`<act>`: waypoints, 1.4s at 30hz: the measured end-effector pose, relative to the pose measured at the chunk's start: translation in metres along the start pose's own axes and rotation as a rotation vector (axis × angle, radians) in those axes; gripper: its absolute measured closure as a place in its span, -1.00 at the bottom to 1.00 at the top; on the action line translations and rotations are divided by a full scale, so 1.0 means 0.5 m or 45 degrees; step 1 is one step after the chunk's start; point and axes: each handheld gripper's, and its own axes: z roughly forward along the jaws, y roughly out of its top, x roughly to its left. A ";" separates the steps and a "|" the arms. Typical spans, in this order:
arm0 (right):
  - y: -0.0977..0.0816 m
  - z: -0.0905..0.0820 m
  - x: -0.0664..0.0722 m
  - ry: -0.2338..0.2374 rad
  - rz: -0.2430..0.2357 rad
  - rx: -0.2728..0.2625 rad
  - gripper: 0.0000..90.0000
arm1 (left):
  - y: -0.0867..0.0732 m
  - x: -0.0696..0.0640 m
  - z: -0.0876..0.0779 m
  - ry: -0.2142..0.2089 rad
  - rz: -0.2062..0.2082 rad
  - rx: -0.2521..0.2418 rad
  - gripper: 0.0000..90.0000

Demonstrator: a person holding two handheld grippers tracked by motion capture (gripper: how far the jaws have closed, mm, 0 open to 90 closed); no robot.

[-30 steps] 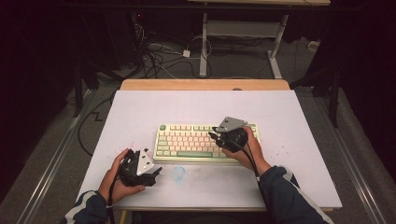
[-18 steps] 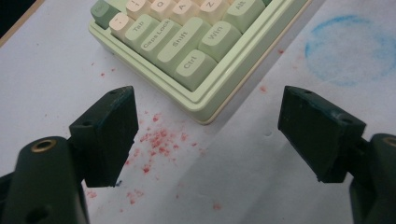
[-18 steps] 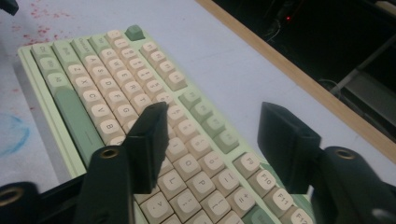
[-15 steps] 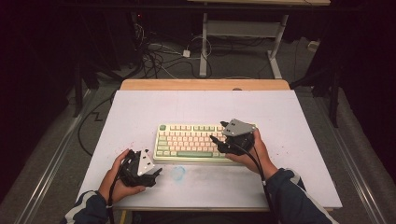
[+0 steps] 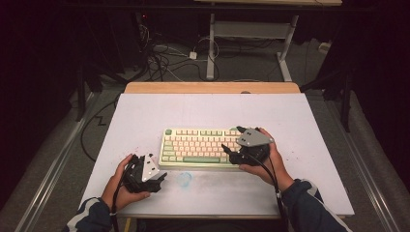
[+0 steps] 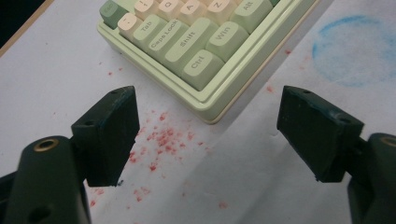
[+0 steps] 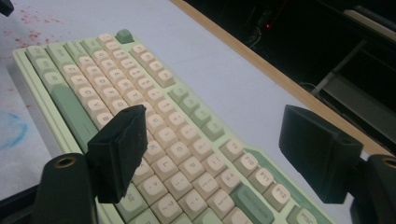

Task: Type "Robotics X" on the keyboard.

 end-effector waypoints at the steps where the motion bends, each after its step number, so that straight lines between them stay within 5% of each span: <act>1: -0.003 -0.003 0.000 -0.004 0.005 0.004 -0.48 | -0.001 0.001 0.000 0.004 0.009 0.005 -0.56; 15: -0.065 -0.069 -0.021 -0.094 0.017 -0.015 -0.50 | 0.009 0.006 -0.002 0.026 -0.038 -0.036 -0.54; 25: -0.106 -0.108 -0.028 -0.159 0.010 -0.010 -0.50 | 0.014 0.009 -0.003 0.039 -0.020 -0.054 -0.44; 42: -0.172 -0.160 0.003 -0.159 0.029 0.013 -0.50 | 0.031 0.018 -0.007 -0.007 -0.089 -0.031 0.07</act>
